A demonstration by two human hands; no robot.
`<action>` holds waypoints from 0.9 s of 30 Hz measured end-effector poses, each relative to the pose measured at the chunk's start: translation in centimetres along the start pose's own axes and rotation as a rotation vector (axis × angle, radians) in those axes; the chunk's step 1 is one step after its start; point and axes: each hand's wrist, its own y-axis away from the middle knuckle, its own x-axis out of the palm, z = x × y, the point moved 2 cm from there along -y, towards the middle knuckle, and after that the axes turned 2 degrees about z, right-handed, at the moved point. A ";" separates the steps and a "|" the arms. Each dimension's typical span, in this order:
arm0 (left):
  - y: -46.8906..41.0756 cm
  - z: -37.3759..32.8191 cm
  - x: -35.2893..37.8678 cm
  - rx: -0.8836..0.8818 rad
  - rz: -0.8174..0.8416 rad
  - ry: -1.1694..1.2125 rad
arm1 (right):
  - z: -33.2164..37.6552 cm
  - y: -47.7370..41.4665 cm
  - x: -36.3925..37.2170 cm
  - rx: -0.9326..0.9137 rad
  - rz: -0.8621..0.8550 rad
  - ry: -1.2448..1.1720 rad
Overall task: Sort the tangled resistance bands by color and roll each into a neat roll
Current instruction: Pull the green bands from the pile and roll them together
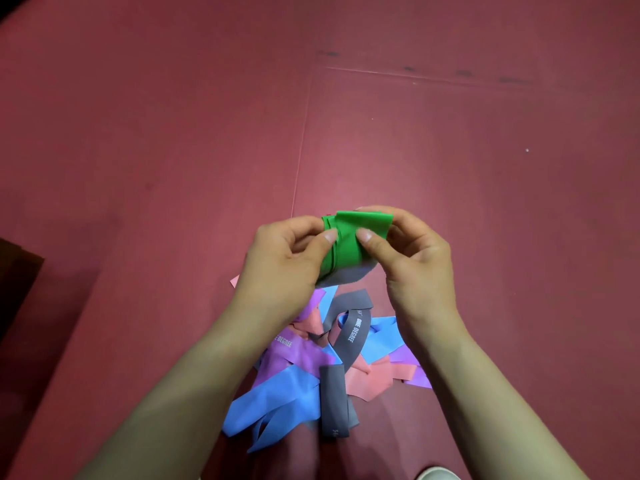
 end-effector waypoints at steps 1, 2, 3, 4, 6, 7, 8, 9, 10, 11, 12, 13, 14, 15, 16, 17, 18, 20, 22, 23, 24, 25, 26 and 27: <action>0.0 0.0 0.0 0.003 -0.005 -0.002 | 0.1 0.0 0.1 -0.007 0.010 0.002; 0.0 -0.1 -0.1 0.003 -0.011 0.000 | 0.1 0.1 0.1 -0.008 0.023 0.001; 0.0 0.0 -0.1 0.001 -0.016 0.006 | 0.2 0.1 0.2 -0.004 0.035 -0.011; -0.1 0.1 -0.1 0.002 -0.023 0.010 | 0.2 0.1 0.2 0.006 0.047 -0.037; -0.1 0.2 -0.2 0.004 -0.034 0.018 | 0.2 0.1 0.3 0.024 0.066 -0.076; -0.2 0.2 -0.2 0.003 -0.041 0.018 | 0.2 0.1 0.3 0.025 0.074 -0.077; -0.2 0.3 -0.2 0.002 -0.048 0.012 | 0.2 0.1 0.3 0.024 0.082 -0.072; -0.2 0.4 -0.3 0.003 -0.054 0.003 | 0.3 0.1 0.3 0.022 0.088 -0.064; -0.2 0.4 -0.2 0.009 -0.058 -0.007 | 0.3 0.1 0.3 0.019 0.094 -0.054; -0.2 0.4 -0.2 0.018 -0.061 -0.011 | 0.3 0.1 0.3 0.015 0.100 -0.039; -0.2 0.3 -0.2 0.026 -0.066 -0.013 | 0.3 0.1 0.3 0.010 0.108 -0.021; -0.3 0.3 -0.2 0.028 -0.077 -0.013 | 0.4 0.0 0.4 0.007 0.117 -0.006; -0.3 0.3 -0.3 0.027 -0.091 -0.013 | 0.4 0.0 0.4 0.006 0.125 0.006; -0.3 0.3 -0.4 0.023 -0.103 -0.014 | 0.4 0.0 0.4 0.010 0.130 0.017; -0.4 0.4 -0.4 0.015 -0.108 -0.015 | 0.4 0.0 0.4 0.015 0.130 0.026; -0.4 0.4 -0.5 0.009 -0.107 -0.019 | 0.4 0.1 0.4 0.019 0.122 0.035; -0.5 0.4 -0.4 0.006 -0.099 -0.024 | 0.4 0.1 0.4 0.020 0.104 0.046; -0.4 0.5 -0.3 0.008 -0.074 -0.028 | 0.5 0.1 0.3 0.014 0.053 0.068; -0.4 0.6 -0.2 0.004 -0.058 -0.024 | 0.5 0.1 0.2 0.003 0.010 0.084; -0.3 0.6 -0.1 -0.003 -0.050 -0.013 | 0.5 0.1 0.2 0.001 -0.007 0.085; -0.3 0.5 0.0 -0.012 -0.039 0.005 | 0.5 0.1 0.2 0.000 -0.024 0.078; -0.3 0.5 0.1 -0.018 -0.022 0.028 | 0.5 0.1 0.2 0.004 -0.040 0.064; -0.2 0.4 0.3 -0.019 -0.003 0.050 | 0.5 0.1 0.1 0.012 -0.055 0.048; -0.1 0.4 0.4 -0.014 0.013 0.068 | 0.4 0.1 0.1 0.023 -0.066 0.037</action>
